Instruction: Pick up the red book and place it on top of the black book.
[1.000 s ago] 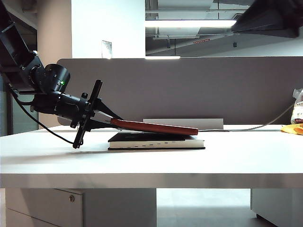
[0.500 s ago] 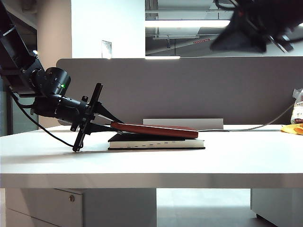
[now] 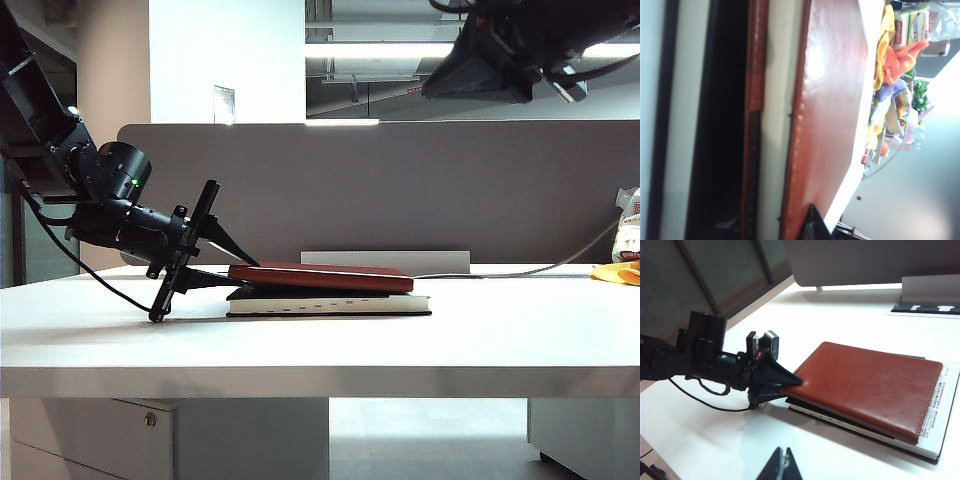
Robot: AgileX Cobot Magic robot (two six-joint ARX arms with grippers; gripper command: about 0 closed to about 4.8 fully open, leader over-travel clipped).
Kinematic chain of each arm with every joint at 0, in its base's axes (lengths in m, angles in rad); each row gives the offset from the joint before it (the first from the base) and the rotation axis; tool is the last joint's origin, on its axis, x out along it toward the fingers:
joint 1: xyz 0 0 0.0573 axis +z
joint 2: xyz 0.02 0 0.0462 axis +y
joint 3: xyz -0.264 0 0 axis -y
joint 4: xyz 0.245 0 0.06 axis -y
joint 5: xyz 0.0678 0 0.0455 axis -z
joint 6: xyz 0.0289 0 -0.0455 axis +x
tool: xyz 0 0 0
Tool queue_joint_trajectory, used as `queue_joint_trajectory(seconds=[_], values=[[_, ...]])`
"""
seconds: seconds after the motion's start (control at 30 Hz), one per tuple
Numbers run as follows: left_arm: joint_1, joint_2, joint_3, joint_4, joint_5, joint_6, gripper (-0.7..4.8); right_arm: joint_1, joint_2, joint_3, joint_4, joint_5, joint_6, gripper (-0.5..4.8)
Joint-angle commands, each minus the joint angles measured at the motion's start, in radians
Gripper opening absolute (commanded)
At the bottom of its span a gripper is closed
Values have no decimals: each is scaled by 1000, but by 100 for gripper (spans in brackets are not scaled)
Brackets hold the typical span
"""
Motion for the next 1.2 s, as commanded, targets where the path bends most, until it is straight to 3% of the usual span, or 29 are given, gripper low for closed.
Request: queue_joint_trajectory(seconds=[0.03,0.47,0.6,0.87,1.07,1.2], values=[[2,-2,35,-28,-15,40,128,-1,0,5,18,12,-5,-5],[2,-2,146,-361,-68,308,169,-7,-7,5,28,106,-51,-5],[2,-2,146,-402,-95,330,316,-7,-20,5,15,163,-54,-5],[3,-3,154,-429,-138,373,316,-7,-21,5,1,168,-68,-5],[3,-2,273,-658,-316,552,316,-6,-21,5,-13,154,-68,-5],[15,-3,327,-718,-325,553,316,-6,-21,5,-30,154,-68,-5]])
